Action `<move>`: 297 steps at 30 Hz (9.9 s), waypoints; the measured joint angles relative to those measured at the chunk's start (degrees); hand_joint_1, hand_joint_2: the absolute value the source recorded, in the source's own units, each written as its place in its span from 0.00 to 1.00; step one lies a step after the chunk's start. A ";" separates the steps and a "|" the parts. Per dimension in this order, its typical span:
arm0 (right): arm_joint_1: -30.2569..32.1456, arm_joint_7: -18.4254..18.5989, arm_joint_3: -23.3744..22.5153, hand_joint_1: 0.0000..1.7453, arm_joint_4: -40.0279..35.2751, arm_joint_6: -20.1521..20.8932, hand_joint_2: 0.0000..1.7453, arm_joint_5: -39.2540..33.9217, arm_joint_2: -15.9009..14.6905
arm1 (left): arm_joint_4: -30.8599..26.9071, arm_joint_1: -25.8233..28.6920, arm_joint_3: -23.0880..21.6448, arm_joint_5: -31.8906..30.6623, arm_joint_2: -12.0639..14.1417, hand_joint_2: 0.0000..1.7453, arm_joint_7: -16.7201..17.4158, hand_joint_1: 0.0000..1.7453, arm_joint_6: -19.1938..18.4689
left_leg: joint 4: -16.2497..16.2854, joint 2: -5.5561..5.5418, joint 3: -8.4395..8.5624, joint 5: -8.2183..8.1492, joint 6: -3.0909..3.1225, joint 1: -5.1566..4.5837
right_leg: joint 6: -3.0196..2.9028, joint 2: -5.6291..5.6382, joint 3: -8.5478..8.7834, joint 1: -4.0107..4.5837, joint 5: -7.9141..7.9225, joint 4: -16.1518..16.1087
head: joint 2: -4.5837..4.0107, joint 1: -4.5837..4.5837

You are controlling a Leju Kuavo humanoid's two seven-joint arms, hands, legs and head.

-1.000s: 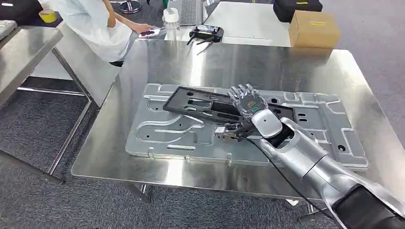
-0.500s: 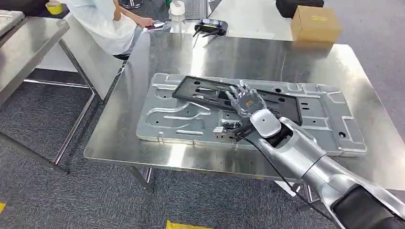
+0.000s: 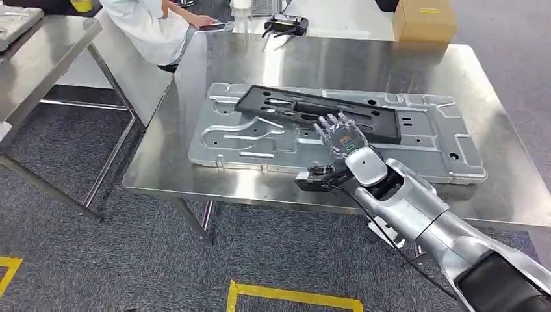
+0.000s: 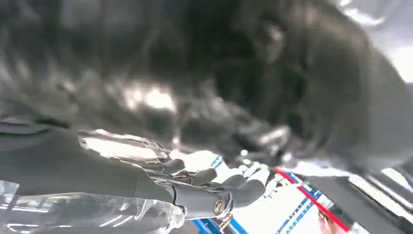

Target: Take the parts from the cabinet and place them on the table.

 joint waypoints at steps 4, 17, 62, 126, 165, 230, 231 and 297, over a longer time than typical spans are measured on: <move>0.25 0.00 0.00 0.00 -0.02 0.15 0.00 -0.02 0.00 | 0.00 0.13 0.00 -0.02 -0.02 0.00 0.09 0.00 0.00 | -0.37 0.55 -1.17 1.76 2.15 0.19 | 1.31 0.38 -0.46 -0.30 0.59 0.07 | 0.00 -0.04; -0.15 0.00 0.00 0.00 -0.17 0.07 0.00 -0.04 -0.02 | 0.00 0.07 0.00 -0.11 -0.07 0.00 0.20 0.00 -0.15 | -0.46 0.61 -9.42 9.71 1.76 -0.46 | -0.55 0.38 9.70 1.33 -8.36 -0.95 | 0.00 0.51; -0.40 0.87 -1.33 0.00 -5.95 3.63 0.00 0.37 -6.71 | 0.20 0.01 0.04 0.79 0.07 0.00 2.19 0.00 -1.18 | 0.30 0.26 -0.42 -0.75 0.83 -0.60 | 0.19 0.03 -0.17 0.46 -0.61 0.15 | 0.02 -0.15; 0.11 0.85 -1.66 0.00 -7.32 3.58 0.00 0.35 -8.13 | 0.26 -0.61 0.09 0.66 0.70 0.00 2.16 0.00 -1.20 | -2.09 0.66 0.64 -0.22 3.37 -2.02 | -0.94 0.36 0.81 1.02 0.01 -1.06 | 0.00 0.13; 0.91 0.83 -1.70 0.00 -7.52 3.61 0.00 0.35 -8.55 | 0.26 0.39 0.07 0.68 0.39 0.00 2.21 0.00 -1.22 | -1.10 1.02 -3.57 3.20 3.82 -0.69 | 1.40 0.75 -4.62 -0.05 -12.36 18.48 | 0.00 0.31; 0.66 0.83 -1.77 0.00 -7.78 3.61 0.00 0.35 -8.52 | 0.26 0.45 0.09 0.68 0.04 0.00 2.21 0.00 -1.20 | -0.49 0.18 -4.08 3.34 3.42 -0.63 | 0.13 0.64 1.46 0.44 -5.70 6.83 | 0.00 0.29; 0.49 0.83 -1.77 0.00 -7.78 3.61 0.00 0.35 -8.52 | 0.26 0.43 0.09 0.68 -0.02 0.00 2.21 0.00 -1.20 | -0.51 0.18 -3.99 3.29 3.35 -0.66 | -0.56 0.69 3.97 0.83 -3.95 1.71 | 0.00 0.31; 0.58 0.83 -1.79 0.00 -7.98 3.61 0.00 0.35 -8.57 | 0.28 0.42 0.09 0.68 0.15 0.00 2.21 0.00 -1.22 | -1.42 0.30 -4.13 4.14 0.94 0.04 | -0.14 0.88 5.63 0.05 -4.95 -1.15 | 0.00 0.72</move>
